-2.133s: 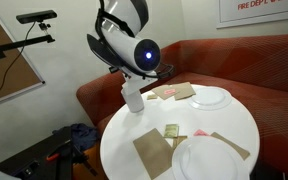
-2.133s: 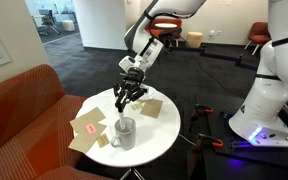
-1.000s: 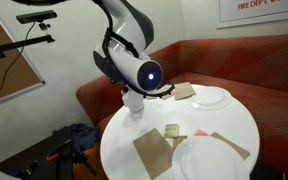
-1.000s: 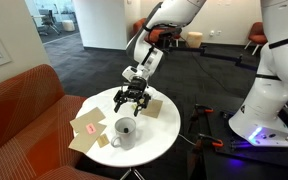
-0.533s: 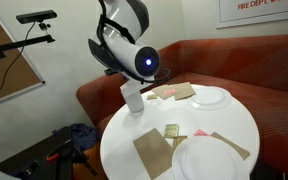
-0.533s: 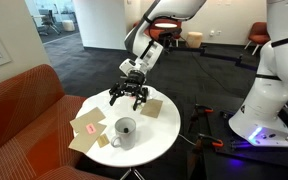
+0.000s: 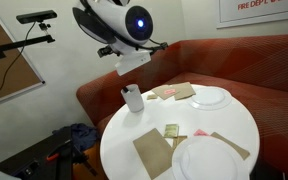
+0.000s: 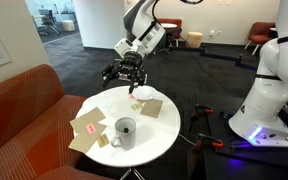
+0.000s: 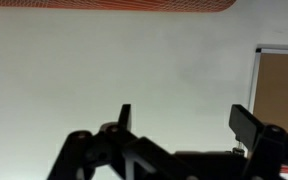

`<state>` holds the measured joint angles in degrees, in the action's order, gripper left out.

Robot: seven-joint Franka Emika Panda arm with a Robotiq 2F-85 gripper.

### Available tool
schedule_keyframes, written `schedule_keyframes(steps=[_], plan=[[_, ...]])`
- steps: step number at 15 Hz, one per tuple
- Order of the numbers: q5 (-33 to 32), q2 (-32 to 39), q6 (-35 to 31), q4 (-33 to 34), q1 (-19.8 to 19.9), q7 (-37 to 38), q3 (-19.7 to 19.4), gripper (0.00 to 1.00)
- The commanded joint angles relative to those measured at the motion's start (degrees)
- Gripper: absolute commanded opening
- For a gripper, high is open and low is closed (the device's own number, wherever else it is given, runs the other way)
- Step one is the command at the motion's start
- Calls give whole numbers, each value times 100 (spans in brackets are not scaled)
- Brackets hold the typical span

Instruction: Pick the marker and put it in the cup

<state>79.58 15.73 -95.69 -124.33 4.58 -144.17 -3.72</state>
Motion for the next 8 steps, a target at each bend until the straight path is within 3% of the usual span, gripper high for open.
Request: schedule_keyframes(steps=[1,8], plan=[[-175,-561,66,-139,-45,337,-36,100],[-376,-719,71,6,-42,263,-14,100]])
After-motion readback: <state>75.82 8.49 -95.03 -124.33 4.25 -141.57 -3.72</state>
